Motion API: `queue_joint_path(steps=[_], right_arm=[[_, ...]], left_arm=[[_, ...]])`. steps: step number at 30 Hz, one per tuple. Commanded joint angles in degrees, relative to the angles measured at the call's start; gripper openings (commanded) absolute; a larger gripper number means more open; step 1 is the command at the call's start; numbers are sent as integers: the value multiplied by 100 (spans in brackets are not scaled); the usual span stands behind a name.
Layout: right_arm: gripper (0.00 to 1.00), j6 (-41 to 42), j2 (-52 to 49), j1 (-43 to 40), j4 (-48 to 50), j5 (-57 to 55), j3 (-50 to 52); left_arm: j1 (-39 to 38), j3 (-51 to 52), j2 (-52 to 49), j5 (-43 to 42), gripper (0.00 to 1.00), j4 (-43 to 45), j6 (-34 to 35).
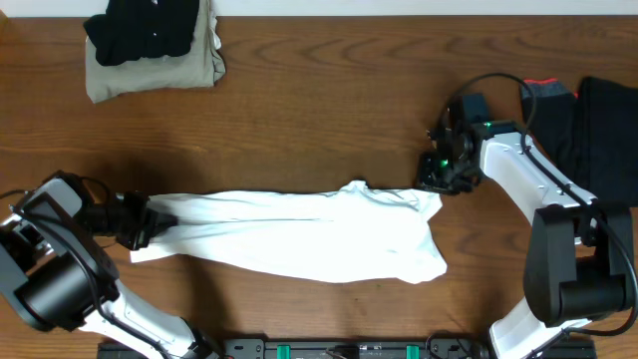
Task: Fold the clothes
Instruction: 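Pull the left gripper outward left, stretching the shirt lengthwise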
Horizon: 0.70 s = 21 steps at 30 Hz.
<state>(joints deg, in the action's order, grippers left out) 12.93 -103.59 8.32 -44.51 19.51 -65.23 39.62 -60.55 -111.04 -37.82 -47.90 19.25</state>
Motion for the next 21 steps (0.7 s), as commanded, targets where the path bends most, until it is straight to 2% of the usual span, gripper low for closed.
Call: queue_joint_path(steps=[1,6,9,14,15,21], right_arm=[[33,-378,72,98,149,767,-140],[38,-697,72,107,-55,901,-442],[39,-796,72,116,-378,922,-693],[41,-1152,57,332,-905,1137,-739],[43,-1255,57,424,-968,1139,-695],[52,-1432,26,1119,-881,811,-372]], left_arm=[[44,52,605,411,6,-79,-278],[44,52,1779,396,7,-341,-361],[44,52,2334,396,17,-420,-356],[42,52,2946,393,45,-791,-358],[42,52,3005,393,49,-863,-358],[44,55,3056,396,51,-1145,-468]])
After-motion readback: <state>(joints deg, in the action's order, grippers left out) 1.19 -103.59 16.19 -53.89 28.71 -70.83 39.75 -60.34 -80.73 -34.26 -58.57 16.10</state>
